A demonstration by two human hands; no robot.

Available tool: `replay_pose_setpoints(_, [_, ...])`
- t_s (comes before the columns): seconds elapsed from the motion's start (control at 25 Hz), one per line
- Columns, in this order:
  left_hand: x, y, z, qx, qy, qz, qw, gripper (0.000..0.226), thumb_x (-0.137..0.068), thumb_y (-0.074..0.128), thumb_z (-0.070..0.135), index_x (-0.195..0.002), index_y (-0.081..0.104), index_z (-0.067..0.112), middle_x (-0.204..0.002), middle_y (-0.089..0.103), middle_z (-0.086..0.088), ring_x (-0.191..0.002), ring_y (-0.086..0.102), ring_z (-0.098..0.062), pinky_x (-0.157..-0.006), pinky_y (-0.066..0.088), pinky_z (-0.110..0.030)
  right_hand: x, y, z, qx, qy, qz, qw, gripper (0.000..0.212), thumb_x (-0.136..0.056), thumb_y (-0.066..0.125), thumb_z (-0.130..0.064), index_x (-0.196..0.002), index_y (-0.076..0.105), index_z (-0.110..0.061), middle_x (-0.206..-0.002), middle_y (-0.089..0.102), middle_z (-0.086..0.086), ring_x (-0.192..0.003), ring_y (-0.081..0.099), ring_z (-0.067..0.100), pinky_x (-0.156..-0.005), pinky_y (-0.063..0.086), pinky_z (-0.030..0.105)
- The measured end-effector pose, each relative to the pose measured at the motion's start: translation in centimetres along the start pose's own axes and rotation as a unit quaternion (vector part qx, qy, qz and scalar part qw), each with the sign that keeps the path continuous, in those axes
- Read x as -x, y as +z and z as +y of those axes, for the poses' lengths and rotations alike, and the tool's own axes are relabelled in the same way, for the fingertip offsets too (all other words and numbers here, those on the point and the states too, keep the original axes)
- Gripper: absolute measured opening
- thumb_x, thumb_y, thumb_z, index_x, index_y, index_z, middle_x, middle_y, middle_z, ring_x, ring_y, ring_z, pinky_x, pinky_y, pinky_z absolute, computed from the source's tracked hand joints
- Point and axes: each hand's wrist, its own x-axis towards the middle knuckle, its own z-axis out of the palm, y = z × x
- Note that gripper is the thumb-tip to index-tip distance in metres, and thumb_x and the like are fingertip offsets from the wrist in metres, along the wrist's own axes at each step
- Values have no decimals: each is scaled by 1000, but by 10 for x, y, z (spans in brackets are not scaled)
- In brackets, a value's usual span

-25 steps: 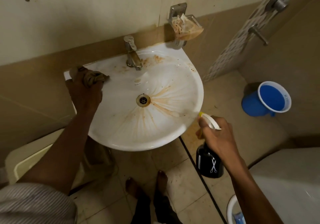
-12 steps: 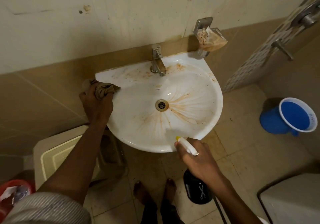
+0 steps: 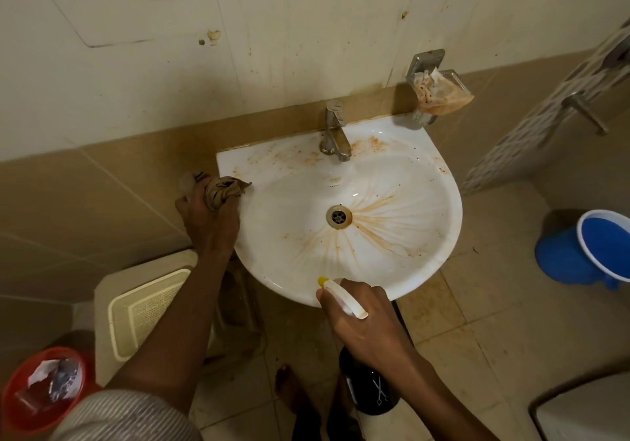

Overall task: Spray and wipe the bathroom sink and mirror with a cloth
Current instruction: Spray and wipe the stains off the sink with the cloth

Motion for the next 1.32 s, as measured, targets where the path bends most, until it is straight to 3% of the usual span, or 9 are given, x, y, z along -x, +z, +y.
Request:
replay_pose_setpoints(0.16, [1, 1, 0, 1, -6, 6, 1000, 49, -86, 72, 30, -133, 58, 25, -137, 41, -14, -101, 50, -22, -97, 47, -36, -4, -3, -2, 3, 14, 13, 1000, 48, -100, 59, -44, -58, 44, -26, -53, 51, -6, -55, 53, 9, -52, 31, 18])
replay_pose_setpoints(0.28, [-1, 3, 0, 2, -4, 5, 1000, 50, -86, 72, 31, -133, 58, 25, -137, 41, -14, -105, 54, -27, -96, 48, -36, -6, -9, 4, 12, 64, 20, 998, 43, -99, 58, -47, -62, 52, -26, -66, 56, -7, -71, 56, 15, -54, 32, 16])
replay_pose_setpoints(0.44, [-2, 8, 3, 4, -4, -3, 1000, 50, -87, 72, 29, -135, 57, 22, -139, 38, -14, -101, 52, -24, -90, 42, -29, 0, -19, 12, -18, 126, 40, 991, 31, -97, 62, -46, -86, 67, -17, -91, 65, 1, -81, 56, 9, -56, 36, 14])
replay_pose_setpoints(0.56, [-1, 14, 7, 7, 4, -7, 1000, 48, -87, 71, 27, -133, 58, 20, -138, 39, -15, -101, 53, -27, -90, 44, -30, 5, -27, 17, -13, 108, 49, 993, 35, -97, 64, -39, -69, 60, -19, -69, 63, -2, -61, 58, 9, -49, 38, 16])
replay_pose_setpoints(0.76, [-5, 24, 6, 13, 3, -17, 1000, 51, -81, 71, 26, -131, 59, 19, -136, 38, -15, -102, 59, -35, -92, 56, -51, 16, -47, 32, 14, 125, 63, 990, 40, -97, 64, -34, -60, 55, -22, -54, 58, -3, -44, 53, 5, -44, 38, 17])
replay_pose_setpoints(0.88, [-8, 28, -1, 28, 5, -19, 999, 55, -74, 68, 39, -126, 59, 23, -136, 35, -10, -98, 62, -41, -85, 58, -56, 21, -60, 45, 7, 165, 93, 982, 37, -95, 64, -37, -63, 60, -19, -57, 62, 0, -45, 53, 8, -45, 38, 22])
replay_pose_setpoints(1.12, [-6, 37, -10, 29, -7, -34, 999, 51, -78, 75, 35, -126, 59, 28, -140, 34, -10, -99, 62, -42, -83, 59, -56, 22, -86, 63, 15, 173, 173, 970, 42, -97, 59, -35, -57, 48, -28, -53, 54, -3, -51, 53, 19, -52, 40, 31])
replay_pose_setpoints(1.32, [-14, 39, -24, 11, -1, -51, 999, 50, -76, 74, 39, -122, 59, 25, -143, 29, -9, -95, 63, -49, -78, 59, -61, 10, -108, 74, 15, 155, 240, 958, 41, -100, 59, -27, -63, 58, -9, -57, 62, 12, -51, 58, 27, -50, 46, 40])
